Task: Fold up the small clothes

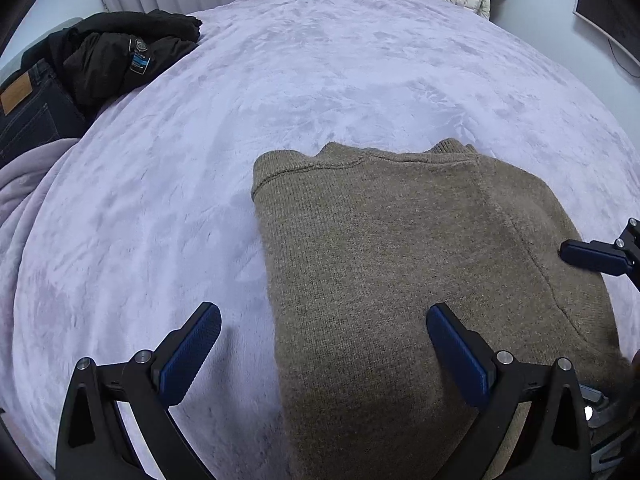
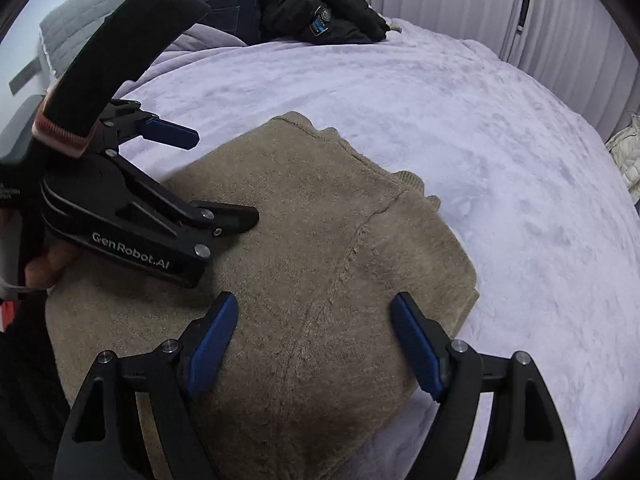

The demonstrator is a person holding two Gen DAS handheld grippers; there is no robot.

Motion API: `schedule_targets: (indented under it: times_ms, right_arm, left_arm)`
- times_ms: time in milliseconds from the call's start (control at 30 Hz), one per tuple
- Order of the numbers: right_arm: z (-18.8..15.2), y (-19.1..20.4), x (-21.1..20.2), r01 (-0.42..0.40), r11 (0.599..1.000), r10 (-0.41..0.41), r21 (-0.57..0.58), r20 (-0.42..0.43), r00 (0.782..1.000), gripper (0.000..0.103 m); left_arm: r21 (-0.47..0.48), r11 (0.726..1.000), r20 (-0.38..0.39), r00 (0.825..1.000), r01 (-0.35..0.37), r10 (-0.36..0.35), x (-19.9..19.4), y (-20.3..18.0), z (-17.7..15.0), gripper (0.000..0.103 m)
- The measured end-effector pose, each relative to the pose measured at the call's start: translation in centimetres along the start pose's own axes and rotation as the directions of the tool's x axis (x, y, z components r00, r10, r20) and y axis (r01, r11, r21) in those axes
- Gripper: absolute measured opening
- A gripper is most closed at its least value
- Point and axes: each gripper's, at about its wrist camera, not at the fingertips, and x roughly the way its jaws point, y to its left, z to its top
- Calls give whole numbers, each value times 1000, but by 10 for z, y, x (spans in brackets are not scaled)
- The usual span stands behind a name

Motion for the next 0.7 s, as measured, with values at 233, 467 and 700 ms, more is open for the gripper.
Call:
schedule_targets:
  times_ms: [233, 467, 700]
  right_arm:
    - [-33, 3, -30, 45, 999, -45, 10, -18, 999, 82]
    - [-47, 19, -96, 159, 984, -162, 83, 32, 986, 82]
    - [-44, 71, -74, 36, 999, -37, 18, 72, 997, 82]
  left_arm:
    - [44, 999, 35, 999, 18, -20, -34, 11, -28, 103]
    - [168, 978, 118, 982, 128, -149, -99, 2, -84, 103]
    - [63, 988, -36, 990, 140, -138, -49, 17, -111, 103]
